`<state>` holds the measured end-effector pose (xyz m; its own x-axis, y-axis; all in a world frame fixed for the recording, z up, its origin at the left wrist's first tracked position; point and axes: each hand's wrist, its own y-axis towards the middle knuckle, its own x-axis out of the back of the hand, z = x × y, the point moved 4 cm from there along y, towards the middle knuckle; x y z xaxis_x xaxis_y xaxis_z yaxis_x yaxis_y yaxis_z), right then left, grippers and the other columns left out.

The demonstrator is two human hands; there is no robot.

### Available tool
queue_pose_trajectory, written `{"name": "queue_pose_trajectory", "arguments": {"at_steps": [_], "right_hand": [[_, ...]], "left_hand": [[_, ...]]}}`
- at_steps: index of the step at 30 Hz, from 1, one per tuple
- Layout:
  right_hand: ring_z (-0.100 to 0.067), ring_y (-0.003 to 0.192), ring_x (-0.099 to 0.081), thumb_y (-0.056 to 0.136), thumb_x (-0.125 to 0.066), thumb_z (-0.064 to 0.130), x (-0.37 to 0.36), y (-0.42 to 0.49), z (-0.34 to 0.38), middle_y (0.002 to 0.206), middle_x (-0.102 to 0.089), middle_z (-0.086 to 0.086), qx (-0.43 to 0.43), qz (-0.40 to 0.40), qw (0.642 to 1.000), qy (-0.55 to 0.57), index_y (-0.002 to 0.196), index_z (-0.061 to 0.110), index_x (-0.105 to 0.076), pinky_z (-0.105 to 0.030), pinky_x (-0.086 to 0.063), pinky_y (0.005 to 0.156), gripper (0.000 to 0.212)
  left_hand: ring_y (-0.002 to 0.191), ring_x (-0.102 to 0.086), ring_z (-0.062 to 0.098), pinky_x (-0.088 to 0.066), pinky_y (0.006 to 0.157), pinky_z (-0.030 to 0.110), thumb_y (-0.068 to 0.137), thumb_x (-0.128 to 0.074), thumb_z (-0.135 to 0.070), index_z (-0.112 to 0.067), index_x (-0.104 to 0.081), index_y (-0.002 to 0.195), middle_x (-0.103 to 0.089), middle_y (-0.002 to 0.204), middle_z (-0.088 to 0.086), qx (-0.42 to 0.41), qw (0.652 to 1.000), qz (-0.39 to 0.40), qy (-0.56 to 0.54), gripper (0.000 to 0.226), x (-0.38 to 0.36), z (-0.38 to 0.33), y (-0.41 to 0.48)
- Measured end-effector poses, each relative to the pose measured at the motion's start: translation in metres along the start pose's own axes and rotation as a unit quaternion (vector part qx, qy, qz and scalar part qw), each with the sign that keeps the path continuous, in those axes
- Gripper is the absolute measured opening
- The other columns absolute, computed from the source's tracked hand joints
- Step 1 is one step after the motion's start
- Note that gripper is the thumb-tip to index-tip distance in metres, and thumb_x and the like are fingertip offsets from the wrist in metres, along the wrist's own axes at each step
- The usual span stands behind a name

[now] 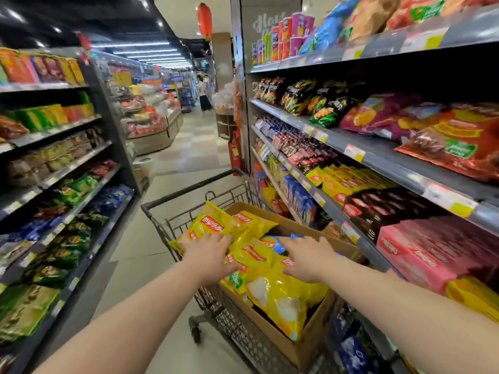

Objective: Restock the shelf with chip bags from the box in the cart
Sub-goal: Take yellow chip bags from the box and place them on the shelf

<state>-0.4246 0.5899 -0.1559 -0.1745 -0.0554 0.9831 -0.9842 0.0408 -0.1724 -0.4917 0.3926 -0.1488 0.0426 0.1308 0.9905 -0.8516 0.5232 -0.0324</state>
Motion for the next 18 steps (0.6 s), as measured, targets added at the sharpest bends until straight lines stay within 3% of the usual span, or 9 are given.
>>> {"name": "queue_pose_trajectory", "arguments": {"at_steps": [3,7,14,18], "right_hand": [[-0.03,0.142,-0.027,0.089,-0.047,0.055,-0.019,0.025,-0.016,0.154,-0.029,-0.005,-0.009,0.027,1.0,0.012,0.149,0.027,-0.021,-0.056,-0.024,0.109,0.072],[-0.027,0.137,-0.036,0.088,-0.049,0.056,-0.039,0.047,-0.034,0.15,-0.037,-0.002,-0.025,0.059,0.997,0.044,0.144,0.028,-0.031,-0.054,-0.029,0.107,0.065],[-0.028,0.14,-0.031,0.087,-0.047,0.06,-0.067,0.058,-0.051,0.156,-0.025,-0.001,-0.082,0.087,0.99,0.072,0.15,0.032,-0.016,-0.053,-0.03,0.109,0.075],[-0.028,0.142,-0.028,0.086,-0.044,0.065,-0.088,0.059,-0.055,0.16,-0.014,0.001,-0.158,0.107,0.974,0.122,0.152,0.028,-0.013,-0.048,-0.036,0.108,0.082]], "left_hand": [[0.137,-0.033,0.025,-0.033,0.106,0.049,0.086,-0.044,-0.065,-0.026,-0.024,0.148,-0.035,0.15,0.001,-0.02,0.999,0.029,0.007,0.076,-0.015,-0.013,0.033],[0.135,-0.038,0.026,-0.038,0.105,0.047,0.084,-0.047,-0.068,-0.024,-0.025,0.147,-0.039,0.147,0.003,-0.035,0.998,0.054,-0.009,0.08,-0.036,-0.016,0.068],[0.135,-0.038,0.029,-0.04,0.104,0.046,0.085,-0.047,-0.066,-0.025,-0.017,0.151,-0.034,0.152,0.005,-0.051,0.992,0.109,-0.021,0.083,-0.074,-0.009,0.111],[0.138,-0.035,0.028,-0.039,0.106,0.045,0.084,-0.05,-0.065,-0.025,-0.015,0.152,-0.031,0.154,0.006,-0.062,0.985,0.148,-0.056,0.086,-0.102,0.0,0.14]]}}
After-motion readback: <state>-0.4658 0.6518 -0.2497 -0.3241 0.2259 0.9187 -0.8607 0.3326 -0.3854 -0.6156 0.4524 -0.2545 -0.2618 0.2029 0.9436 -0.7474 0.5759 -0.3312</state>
